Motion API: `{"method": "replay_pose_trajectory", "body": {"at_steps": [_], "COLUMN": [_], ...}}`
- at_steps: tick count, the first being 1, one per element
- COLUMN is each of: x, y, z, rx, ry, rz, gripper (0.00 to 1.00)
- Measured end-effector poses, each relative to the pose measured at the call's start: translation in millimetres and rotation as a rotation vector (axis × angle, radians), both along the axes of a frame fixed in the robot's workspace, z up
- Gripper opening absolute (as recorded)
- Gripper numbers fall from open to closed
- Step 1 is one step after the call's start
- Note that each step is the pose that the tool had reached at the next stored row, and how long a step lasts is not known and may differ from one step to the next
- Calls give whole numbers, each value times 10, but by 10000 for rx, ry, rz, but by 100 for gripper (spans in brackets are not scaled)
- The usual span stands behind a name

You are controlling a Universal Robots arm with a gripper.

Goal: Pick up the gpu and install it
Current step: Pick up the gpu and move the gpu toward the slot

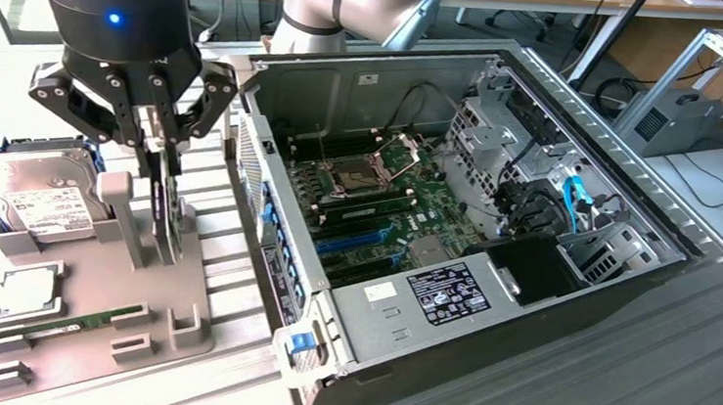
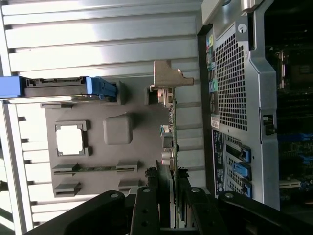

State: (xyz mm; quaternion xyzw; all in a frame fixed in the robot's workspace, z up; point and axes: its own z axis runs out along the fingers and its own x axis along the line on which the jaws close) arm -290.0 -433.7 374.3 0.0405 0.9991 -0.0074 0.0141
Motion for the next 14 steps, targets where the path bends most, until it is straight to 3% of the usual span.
{"method": "replay_pose_trajectory", "body": {"at_steps": [14], "x": [0], "y": [0], "z": [48], "rx": [1], "ry": [-1], "rz": [0], "gripper": [27]}}
